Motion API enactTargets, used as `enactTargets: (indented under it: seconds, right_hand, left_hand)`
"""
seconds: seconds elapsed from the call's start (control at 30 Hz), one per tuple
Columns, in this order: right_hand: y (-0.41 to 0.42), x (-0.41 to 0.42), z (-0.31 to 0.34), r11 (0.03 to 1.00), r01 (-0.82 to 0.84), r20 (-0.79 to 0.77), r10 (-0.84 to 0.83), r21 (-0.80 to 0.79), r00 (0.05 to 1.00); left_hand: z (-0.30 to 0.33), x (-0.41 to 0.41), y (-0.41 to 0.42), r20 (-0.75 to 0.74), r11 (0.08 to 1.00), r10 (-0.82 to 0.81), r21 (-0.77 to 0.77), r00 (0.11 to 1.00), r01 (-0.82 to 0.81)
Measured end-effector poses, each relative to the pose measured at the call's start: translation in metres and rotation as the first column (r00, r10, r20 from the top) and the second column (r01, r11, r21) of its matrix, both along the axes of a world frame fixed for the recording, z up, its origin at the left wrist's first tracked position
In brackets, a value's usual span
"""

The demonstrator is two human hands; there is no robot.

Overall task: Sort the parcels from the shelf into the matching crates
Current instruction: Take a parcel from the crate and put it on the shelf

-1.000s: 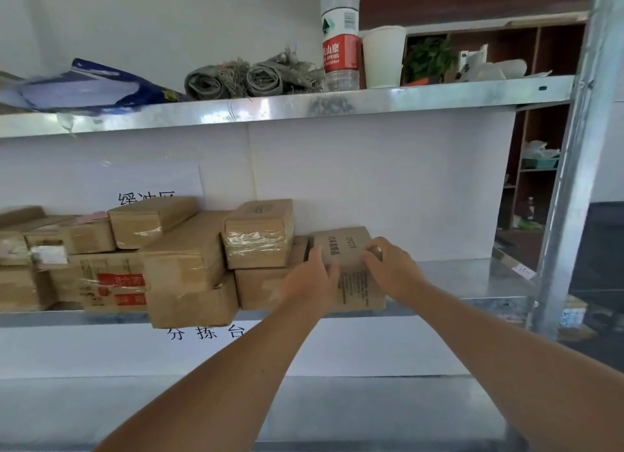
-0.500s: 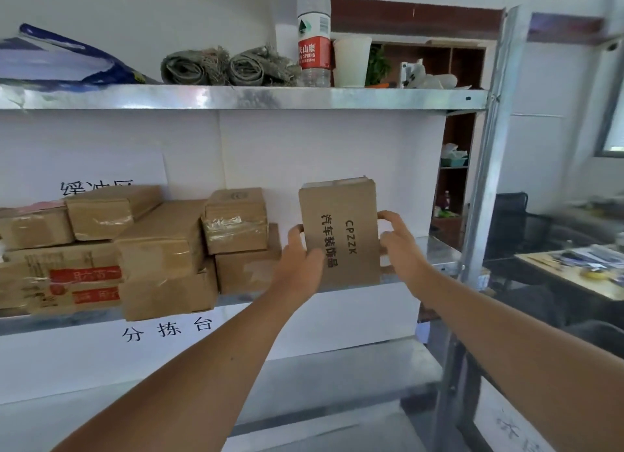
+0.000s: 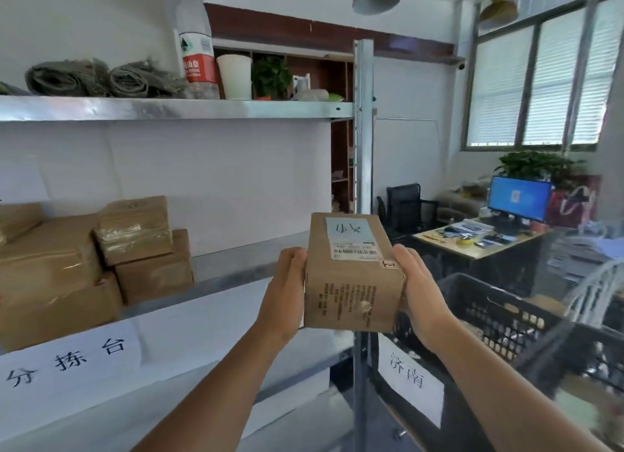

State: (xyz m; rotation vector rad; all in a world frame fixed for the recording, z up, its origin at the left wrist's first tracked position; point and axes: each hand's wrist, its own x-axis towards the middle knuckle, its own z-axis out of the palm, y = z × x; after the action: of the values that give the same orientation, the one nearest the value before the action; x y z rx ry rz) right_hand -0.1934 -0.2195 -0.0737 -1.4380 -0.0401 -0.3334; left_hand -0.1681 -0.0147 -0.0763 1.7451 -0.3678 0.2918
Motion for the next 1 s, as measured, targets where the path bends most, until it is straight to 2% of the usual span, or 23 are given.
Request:
enactTargets:
  seconds: [0.23,0.4,0.53,0.63,0.77,1.0]
  right_hand:
    - [-0.090,-0.077,0.004,0.995,0.078,0.132,-0.069,-0.066,0.989]
    - [-0.140,-0.126,0.002,0.985,0.117,0.252,-0.082,-0.126,0.964]
    - [-0.171,-0.155,-0.013,0.962,0.172,0.275,-0.110,-0.212,0.955]
    - [-0.185,-0.170,-0.022,0.906,0.263,0.313,-0.157,-0.332,0.937]
    - [-0.193,-0.175,-0.031,0.844,0.351,0.334,-0.220,-0.405,0.916]
    - [-0.170,-0.149,-0.053,0.771,0.445,0.316,-0.327,-0.455,0.891]
  left_hand:
    - [0.005,-0.066,-0.081,0.134,0.995,-0.059,0.092,0.989,0.047]
    - [0.004,-0.105,-0.125,0.176,0.979,-0.202,0.063,0.963,0.194]
    - [0.002,-0.123,-0.150,0.292,0.960,-0.262,0.179,0.920,0.216]
    - [-0.006,-0.119,-0.164,0.364,0.935,-0.318,0.274,0.876,0.225]
    - [-0.013,-0.103,-0.179,0.394,0.909,-0.388,0.314,0.833,0.274]
    - [-0.039,-0.040,-0.168,0.380,0.854,-0.512,0.326,0.770,0.406]
